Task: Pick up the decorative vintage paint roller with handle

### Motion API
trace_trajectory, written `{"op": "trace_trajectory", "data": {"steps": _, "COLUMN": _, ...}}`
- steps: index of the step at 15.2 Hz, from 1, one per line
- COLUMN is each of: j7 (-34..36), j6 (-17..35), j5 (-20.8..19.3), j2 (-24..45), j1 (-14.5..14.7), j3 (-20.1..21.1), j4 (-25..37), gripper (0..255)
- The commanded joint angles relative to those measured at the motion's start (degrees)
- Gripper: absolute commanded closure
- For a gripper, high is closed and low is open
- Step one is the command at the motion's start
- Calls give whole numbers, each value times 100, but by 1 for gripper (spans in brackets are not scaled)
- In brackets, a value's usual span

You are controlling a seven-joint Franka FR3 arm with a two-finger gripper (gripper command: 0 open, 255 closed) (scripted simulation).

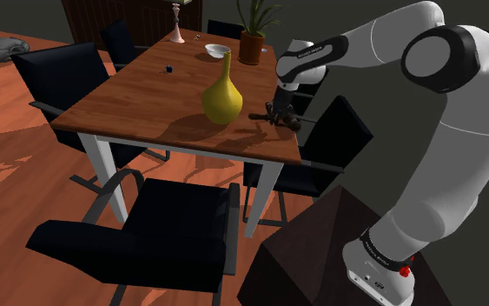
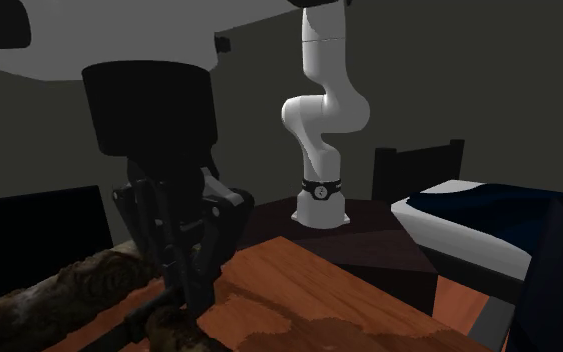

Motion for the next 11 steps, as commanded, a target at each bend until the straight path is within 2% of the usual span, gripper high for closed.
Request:
{"op": "trace_trajectory", "data": {"steps": 1, "j7": 24, "j6": -124, "j5": -18, "j2": -110, "j1": 8, "j3": -4, "j4": 17, "gripper": 255}}
{"op": "trace_trajectory", "data": {"steps": 11, "j7": 93, "j6": -672, "j5": -76, "j2": -386, "j1": 13, "j3": -20, "j4": 292, "gripper": 255}}
